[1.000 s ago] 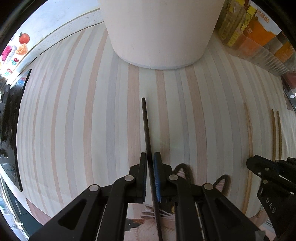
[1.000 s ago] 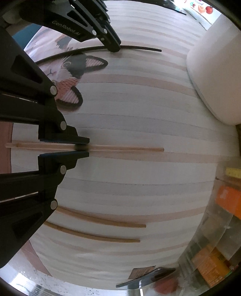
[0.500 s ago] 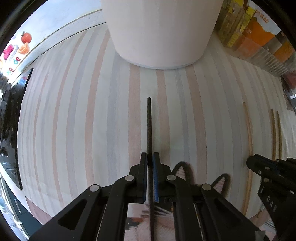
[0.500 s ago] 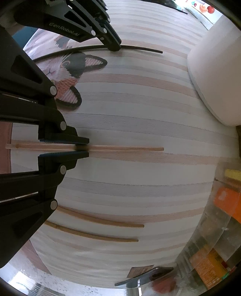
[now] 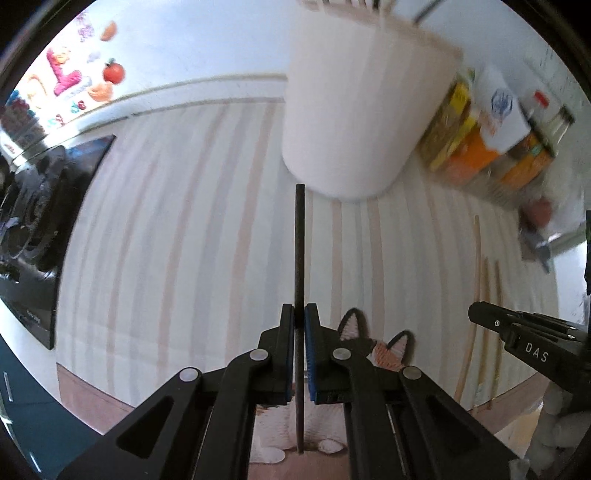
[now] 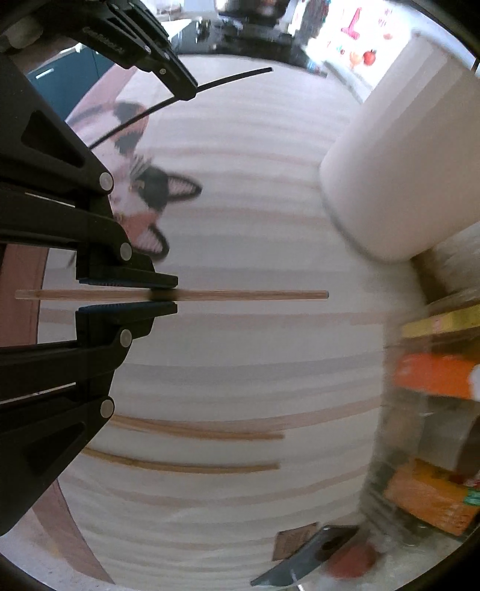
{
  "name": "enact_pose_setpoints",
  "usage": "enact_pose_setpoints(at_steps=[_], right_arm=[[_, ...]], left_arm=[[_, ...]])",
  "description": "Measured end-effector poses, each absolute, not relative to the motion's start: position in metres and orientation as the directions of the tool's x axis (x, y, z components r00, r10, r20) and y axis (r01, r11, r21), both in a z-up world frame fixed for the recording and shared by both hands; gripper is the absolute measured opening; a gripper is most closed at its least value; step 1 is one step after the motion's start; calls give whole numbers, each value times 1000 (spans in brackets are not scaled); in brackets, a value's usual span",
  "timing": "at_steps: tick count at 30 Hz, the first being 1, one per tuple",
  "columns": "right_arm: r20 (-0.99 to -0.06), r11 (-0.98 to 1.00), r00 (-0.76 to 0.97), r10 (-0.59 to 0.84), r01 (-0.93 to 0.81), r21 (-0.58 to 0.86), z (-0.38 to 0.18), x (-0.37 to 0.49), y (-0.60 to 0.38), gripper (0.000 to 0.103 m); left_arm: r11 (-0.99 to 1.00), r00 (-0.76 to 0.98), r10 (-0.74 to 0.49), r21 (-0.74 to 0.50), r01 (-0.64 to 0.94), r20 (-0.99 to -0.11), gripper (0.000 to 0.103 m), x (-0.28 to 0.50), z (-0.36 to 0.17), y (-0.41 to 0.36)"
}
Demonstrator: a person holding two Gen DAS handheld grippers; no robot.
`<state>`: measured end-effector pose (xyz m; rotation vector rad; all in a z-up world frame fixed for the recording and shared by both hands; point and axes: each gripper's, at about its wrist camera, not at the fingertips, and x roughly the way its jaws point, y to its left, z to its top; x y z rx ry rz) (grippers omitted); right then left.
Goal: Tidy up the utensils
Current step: 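Lift both held chopsticks upright and carry them over the holder, then lower the chopsticks into the holder and open both tools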
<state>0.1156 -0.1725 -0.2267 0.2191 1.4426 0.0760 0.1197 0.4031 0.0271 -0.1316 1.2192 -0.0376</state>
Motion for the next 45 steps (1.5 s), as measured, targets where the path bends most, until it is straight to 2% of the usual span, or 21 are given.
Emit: enact_pose_setpoints(at_steps=[5,12,20,23,29,35,39,45], right_arm=[[-946,969,228,230,36,244,-184,115,-169,7],[-867,950,399,298,-38,310,-90,136,-167,7],[-739,941,594,317,-100,323,11,178,-164,7],[-678,939,670,301,-84,333,41,203,-170,7],[-537,941,806,247,-67,333,73,251,-168,7],[-427,957,880,207,-91,275,61,285,-147,7],[-403,961,889,217,-122,249,43,302,-133,7],[-413,970,886,212,-138,202,21,312,-120,7]], left_arm=[[986,466,-109,-154,-61,-878,3,112,77,420],[982,664,-112,-187,-42,-739,3,123,170,433],[972,790,-156,-233,17,-593,3,150,268,449],[973,812,-151,-231,20,-565,3,166,286,449],[977,799,-132,-212,6,-587,3,219,289,447],[976,740,-144,-217,-2,-657,3,255,260,443],[978,696,-150,-207,3,-703,3,271,239,440],[981,655,-146,-194,-1,-741,6,273,227,433]])
